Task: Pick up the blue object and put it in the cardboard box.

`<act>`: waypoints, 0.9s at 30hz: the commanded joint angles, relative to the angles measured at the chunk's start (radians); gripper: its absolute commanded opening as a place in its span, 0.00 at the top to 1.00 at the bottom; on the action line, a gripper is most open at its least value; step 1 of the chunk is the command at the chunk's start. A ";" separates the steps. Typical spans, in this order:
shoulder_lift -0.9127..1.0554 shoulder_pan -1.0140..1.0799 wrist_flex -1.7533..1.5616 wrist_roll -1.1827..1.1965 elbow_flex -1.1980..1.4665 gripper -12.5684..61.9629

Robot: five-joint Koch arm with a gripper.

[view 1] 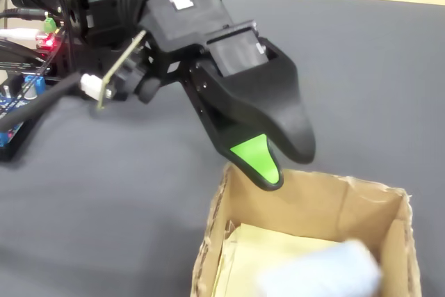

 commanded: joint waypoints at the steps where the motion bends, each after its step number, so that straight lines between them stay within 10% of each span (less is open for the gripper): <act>1: 0.040 -0.014 -0.017 0.031 -0.081 0.40; 27: 0.477 -0.477 -0.040 0.084 0.314 0.40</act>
